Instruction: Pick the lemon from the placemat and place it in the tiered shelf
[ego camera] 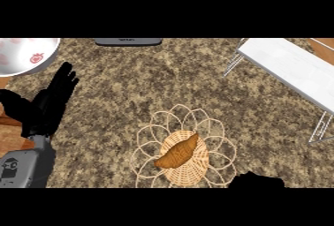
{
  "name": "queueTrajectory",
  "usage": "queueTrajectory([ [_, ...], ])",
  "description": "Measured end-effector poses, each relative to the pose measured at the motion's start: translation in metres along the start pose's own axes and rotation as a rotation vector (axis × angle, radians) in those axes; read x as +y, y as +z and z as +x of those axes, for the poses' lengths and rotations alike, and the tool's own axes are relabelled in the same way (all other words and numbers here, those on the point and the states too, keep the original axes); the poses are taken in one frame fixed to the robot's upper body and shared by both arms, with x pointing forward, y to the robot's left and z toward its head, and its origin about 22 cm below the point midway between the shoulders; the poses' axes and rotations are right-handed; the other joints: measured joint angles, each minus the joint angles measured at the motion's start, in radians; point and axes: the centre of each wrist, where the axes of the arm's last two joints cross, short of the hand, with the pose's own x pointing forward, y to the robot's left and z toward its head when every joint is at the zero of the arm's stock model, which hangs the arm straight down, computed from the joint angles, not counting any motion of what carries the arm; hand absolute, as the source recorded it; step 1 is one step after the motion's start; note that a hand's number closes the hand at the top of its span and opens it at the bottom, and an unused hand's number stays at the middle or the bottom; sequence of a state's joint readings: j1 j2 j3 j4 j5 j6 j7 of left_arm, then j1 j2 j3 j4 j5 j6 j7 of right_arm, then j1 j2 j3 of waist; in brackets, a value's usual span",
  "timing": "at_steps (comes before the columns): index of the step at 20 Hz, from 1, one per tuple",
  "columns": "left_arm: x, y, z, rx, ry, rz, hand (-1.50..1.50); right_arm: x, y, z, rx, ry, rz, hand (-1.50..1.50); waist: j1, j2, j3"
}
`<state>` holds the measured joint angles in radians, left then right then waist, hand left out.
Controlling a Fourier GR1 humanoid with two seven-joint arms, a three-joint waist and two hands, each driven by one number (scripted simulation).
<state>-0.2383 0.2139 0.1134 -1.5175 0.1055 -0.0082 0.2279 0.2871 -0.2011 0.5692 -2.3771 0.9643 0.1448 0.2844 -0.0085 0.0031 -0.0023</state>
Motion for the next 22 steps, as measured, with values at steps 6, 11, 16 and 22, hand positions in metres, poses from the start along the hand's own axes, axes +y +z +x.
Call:
queueTrajectory([
  [6,0.000,0.000,0.000,-0.006,0.001,-0.001,0.00,-0.030,-0.024,-0.014,0.105,0.090,-0.108,1.50,0.006,0.001,0.001],
  [11,0.002,0.000,0.004,-0.003,0.002,0.002,0.00,-0.061,-0.040,-0.028,0.199,0.154,-0.192,1.50,0.003,-0.002,0.002],
  [16,0.001,0.003,-0.001,0.002,0.007,-0.004,0.00,-0.092,-0.056,-0.050,0.234,0.058,-0.248,1.50,0.001,-0.001,0.004],
  [22,0.000,-0.001,0.002,0.002,0.005,-0.002,0.00,-0.160,-0.062,-0.097,0.226,-0.075,-0.296,1.50,-0.004,-0.003,0.003],
])
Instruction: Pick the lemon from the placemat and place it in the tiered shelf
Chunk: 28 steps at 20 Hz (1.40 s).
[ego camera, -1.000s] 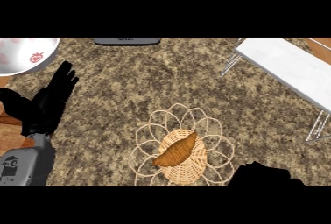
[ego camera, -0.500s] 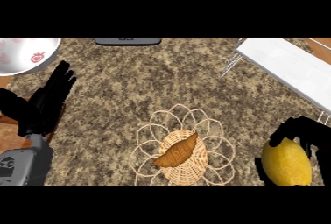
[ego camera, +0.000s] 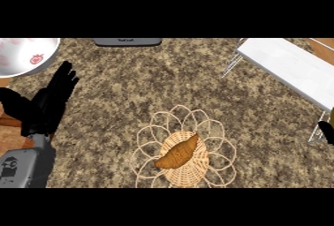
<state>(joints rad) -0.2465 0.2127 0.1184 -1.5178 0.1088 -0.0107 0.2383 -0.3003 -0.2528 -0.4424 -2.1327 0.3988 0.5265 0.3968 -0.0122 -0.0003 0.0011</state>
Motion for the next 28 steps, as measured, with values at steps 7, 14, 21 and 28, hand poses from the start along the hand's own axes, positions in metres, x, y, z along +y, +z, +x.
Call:
queueTrajectory([
  [7,-0.004,-0.005,0.004,-0.003,0.000,0.001,0.00,-0.070,-0.040,-0.055,0.022,-0.051,-0.009,1.50,0.012,0.002,-0.001],
  [14,-0.006,-0.002,0.001,-0.002,0.003,-0.013,0.00,-0.094,-0.062,-0.103,0.028,-0.066,-0.006,1.50,0.018,0.002,-0.001],
  [21,-0.008,-0.002,-0.003,-0.011,-0.003,-0.017,0.00,-0.099,-0.076,-0.132,0.095,-0.062,-0.039,-1.50,0.021,0.003,-0.001],
  [28,-0.003,-0.003,0.001,-0.011,0.000,-0.025,0.00,-0.092,-0.096,-0.158,0.112,-0.094,-0.187,-1.50,0.029,0.005,0.000],
])
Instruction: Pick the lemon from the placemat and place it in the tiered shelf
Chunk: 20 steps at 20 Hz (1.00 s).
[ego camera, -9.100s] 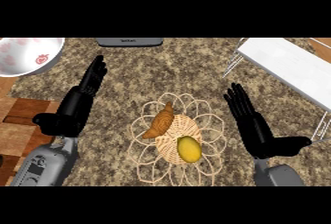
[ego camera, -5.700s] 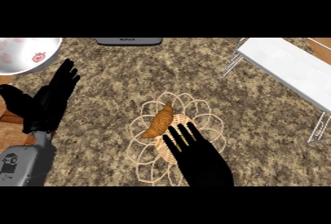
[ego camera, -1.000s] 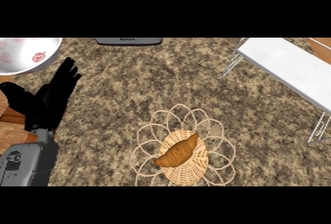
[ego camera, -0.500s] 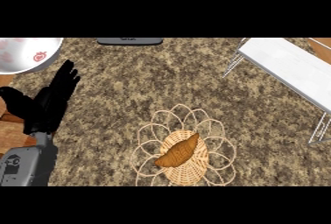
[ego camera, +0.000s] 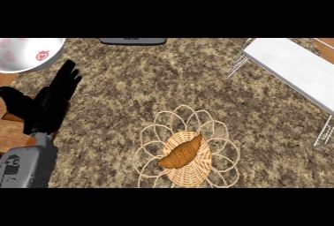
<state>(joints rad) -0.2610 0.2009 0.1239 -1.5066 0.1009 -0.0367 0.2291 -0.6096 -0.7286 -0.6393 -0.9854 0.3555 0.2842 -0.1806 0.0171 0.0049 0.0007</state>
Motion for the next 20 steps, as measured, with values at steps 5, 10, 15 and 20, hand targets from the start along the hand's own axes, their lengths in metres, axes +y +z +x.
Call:
queueTrajectory([
  [5,-0.001,0.000,0.000,0.004,-0.001,-0.002,0.00,-0.014,-0.014,-0.005,-0.048,-0.070,-0.078,-1.50,0.001,0.001,0.000],
  [10,0.001,0.000,-0.001,0.003,0.002,-0.003,0.00,-0.043,-0.016,-0.012,-0.039,-0.124,-0.035,-1.50,0.001,0.001,0.000],
  [15,-0.004,-0.003,0.007,-0.004,0.001,-0.004,0.00,-0.086,-0.005,-0.020,0.042,-0.191,0.072,-1.50,0.003,0.004,0.001],
  [20,-0.007,-0.001,-0.001,-0.002,0.000,-0.007,0.00,-0.138,0.023,-0.028,0.057,-0.223,0.088,-1.50,0.005,0.008,0.003],
])
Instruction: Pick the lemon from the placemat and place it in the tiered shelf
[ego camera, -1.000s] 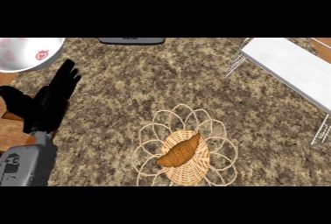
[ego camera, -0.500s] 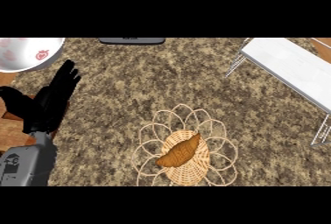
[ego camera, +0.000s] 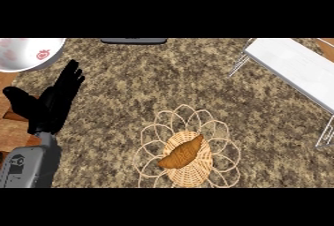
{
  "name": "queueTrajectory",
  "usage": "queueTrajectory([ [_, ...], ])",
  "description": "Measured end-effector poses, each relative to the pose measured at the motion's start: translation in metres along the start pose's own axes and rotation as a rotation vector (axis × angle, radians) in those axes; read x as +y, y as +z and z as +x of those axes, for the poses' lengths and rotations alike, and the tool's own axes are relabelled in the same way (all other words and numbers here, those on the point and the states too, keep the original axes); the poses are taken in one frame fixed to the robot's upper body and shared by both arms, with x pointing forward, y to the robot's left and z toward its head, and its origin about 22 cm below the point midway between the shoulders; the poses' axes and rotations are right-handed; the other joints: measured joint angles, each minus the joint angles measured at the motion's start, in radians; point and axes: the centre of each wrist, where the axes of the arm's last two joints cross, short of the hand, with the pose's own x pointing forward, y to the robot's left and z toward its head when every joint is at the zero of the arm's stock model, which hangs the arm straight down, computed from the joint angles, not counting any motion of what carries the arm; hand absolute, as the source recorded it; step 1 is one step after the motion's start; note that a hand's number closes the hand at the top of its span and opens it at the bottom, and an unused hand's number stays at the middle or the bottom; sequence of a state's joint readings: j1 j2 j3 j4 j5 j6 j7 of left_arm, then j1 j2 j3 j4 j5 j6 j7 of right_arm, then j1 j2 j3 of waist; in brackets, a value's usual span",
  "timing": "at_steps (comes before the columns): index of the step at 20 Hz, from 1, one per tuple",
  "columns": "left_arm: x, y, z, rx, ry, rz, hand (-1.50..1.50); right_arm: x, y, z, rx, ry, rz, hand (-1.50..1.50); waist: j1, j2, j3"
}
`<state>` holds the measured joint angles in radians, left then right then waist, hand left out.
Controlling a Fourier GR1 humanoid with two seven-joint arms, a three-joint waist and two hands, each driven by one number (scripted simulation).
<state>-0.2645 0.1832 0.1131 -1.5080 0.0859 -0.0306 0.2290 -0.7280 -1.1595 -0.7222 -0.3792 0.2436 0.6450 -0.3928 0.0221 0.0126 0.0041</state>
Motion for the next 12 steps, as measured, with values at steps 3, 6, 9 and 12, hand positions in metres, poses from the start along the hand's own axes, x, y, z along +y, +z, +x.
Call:
queueTrajectory([
  [3,0.004,0.002,0.001,0.000,0.005,0.006,0.00,-0.023,0.019,0.002,0.014,-0.022,-0.014,-1.50,-0.002,0.000,0.002],
  [6,0.009,0.004,-0.002,0.001,0.003,0.012,0.00,-0.036,0.030,0.005,0.015,-0.029,-0.012,-1.50,-0.008,-0.001,0.003],
  [9,0.009,0.003,-0.003,0.000,0.003,0.014,0.00,-0.041,0.037,0.005,-0.006,-0.006,-0.014,-1.50,-0.016,-0.001,0.004],
  [12,0.009,0.002,-0.002,0.001,0.007,0.020,0.00,-0.045,0.041,0.010,-0.031,0.037,-0.014,-1.50,-0.019,-0.003,0.005],
])
